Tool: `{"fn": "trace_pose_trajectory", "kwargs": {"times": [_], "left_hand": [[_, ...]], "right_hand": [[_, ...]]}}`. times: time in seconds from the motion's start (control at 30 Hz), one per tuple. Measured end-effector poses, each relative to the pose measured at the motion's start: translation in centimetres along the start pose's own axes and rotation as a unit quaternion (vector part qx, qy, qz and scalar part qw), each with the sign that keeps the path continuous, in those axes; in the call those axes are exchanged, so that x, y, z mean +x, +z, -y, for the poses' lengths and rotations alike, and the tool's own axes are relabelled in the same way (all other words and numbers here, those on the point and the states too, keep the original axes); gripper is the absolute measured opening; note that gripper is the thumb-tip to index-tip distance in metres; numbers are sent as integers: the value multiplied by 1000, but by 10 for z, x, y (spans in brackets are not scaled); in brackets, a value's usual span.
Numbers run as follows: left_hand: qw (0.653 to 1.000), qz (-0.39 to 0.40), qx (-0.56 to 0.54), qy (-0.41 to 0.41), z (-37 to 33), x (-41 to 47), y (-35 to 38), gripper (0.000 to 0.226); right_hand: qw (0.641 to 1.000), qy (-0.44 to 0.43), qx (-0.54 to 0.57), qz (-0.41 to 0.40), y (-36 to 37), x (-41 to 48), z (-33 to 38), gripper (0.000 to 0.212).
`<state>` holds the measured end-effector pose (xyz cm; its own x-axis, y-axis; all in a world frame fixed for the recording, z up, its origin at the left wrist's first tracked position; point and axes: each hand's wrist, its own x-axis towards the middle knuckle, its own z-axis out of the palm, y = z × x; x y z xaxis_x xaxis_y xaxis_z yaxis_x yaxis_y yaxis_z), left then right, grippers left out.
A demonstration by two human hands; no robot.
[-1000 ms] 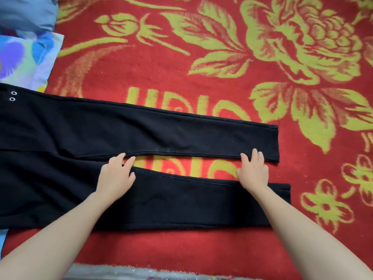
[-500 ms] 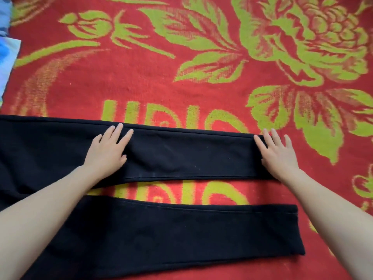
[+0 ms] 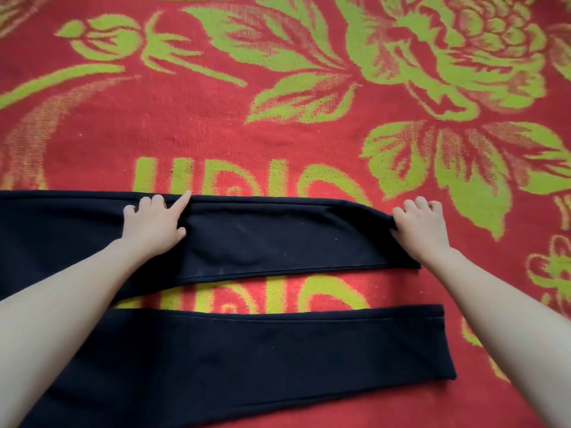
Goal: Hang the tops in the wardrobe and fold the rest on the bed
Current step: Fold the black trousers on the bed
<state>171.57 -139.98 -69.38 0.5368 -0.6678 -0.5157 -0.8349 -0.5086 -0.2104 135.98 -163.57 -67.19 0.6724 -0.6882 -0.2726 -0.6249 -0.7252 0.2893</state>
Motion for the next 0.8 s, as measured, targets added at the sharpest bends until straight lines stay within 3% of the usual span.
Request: {"fn": "trace_pose_trajectory", "kwargs": {"times": [0.07,0.17,0.27,0.33,0.4,0.47,0.53,0.7,0.8], "left_hand": [[1000,-15,-18,-16,-4,-4,-2,64],[992,-117,-19,34,-7,-12,-1,42],[993,-65,3,98,-13,-22,-4,36],[990,-71,-11,121,-17,-36,-6,41],[972,-136,-13,193,-15,-55,2,48],[944,-218,-26,246,-10,-82,17,32],[934,-241,-19,264,-9,-109,38,43],[919,-232,19,317,-30,-196,96,49],[936,-182,11,301,-51,-232,130,52]], "right_hand": [[996,-27,32,-79,8,-20,-7,29],[971,-115,40,-206,24,-56,-16,18],[952,-177,54,-242,35,-94,-20,14],[953,-179,52,-239,41,-114,-17,20],[959,-161,53,-227,42,-132,-15,21],[962,-147,57,-223,44,-149,-12,22],[965,-141,57,-214,47,-164,-8,23],[977,-145,38,-149,67,-217,-2,22],[988,-123,24,-95,81,-242,1,31]]}}
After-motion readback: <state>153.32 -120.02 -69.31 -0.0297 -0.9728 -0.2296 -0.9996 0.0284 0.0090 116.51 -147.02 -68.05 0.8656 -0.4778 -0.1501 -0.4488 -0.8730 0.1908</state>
